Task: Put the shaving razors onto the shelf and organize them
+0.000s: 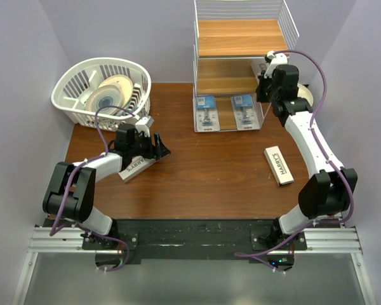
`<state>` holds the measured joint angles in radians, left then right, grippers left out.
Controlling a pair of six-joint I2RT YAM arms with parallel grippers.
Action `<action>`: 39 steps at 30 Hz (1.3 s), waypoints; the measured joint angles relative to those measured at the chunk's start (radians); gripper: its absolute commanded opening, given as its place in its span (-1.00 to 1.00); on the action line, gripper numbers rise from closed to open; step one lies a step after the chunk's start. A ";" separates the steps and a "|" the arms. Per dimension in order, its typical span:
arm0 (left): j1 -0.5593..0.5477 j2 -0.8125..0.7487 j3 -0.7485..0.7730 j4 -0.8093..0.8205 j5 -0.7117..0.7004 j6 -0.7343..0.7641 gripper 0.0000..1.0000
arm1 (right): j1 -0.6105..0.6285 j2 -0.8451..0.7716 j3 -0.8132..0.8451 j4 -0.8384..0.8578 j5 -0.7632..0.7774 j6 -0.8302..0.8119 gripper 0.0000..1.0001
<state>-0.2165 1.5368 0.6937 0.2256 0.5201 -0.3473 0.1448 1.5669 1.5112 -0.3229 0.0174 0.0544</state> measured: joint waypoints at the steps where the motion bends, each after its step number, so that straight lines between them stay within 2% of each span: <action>1: 0.000 0.000 0.000 -0.001 0.000 0.000 0.41 | 0.003 0.004 0.002 0.000 0.012 0.006 -1.00; 8: 0.000 0.000 0.000 -0.002 -0.001 0.000 0.41 | 0.020 0.025 0.030 0.006 0.054 0.032 -1.00; 9: 0.000 0.000 0.000 -0.002 -0.001 0.000 0.42 | 0.021 0.025 0.033 0.005 0.056 0.034 -0.95; 10: 0.000 0.000 0.000 -0.002 -0.001 0.000 0.43 | 0.023 0.025 0.036 0.003 0.059 0.034 -0.84; 14: 0.000 0.000 0.000 -0.003 -0.001 0.002 0.49 | 0.025 0.009 0.042 -0.026 0.043 -0.016 0.12; 17: 0.000 0.000 0.000 -0.003 -0.002 0.007 0.52 | 0.025 -0.085 -0.038 -0.068 0.008 -0.106 0.46; 18: 0.000 0.000 0.000 -0.004 -0.003 0.008 0.52 | 0.026 -0.142 -0.093 -0.083 -0.001 -0.138 0.71; 21: 0.000 0.000 0.000 -0.005 -0.004 0.010 0.53 | 0.029 -0.330 -0.268 -0.138 -0.008 -0.212 0.97; 25: 0.000 0.000 0.000 -0.004 -0.004 0.010 0.53 | 0.029 -0.443 -0.413 -0.217 0.031 -0.258 0.97; 34: 0.000 0.000 0.000 -0.004 -0.004 0.011 0.54 | 0.007 -0.273 -0.624 -0.311 0.161 -0.327 0.97; 39: 0.000 -0.013 -0.016 -0.005 -0.008 0.018 0.54 | -0.026 -0.252 -0.652 -0.306 0.207 -0.365 0.97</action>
<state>-0.2165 1.5234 0.6773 0.2203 0.5125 -0.3294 0.1188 1.3151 0.8589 -0.6285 0.2245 -0.3103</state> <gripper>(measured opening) 0.767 0.986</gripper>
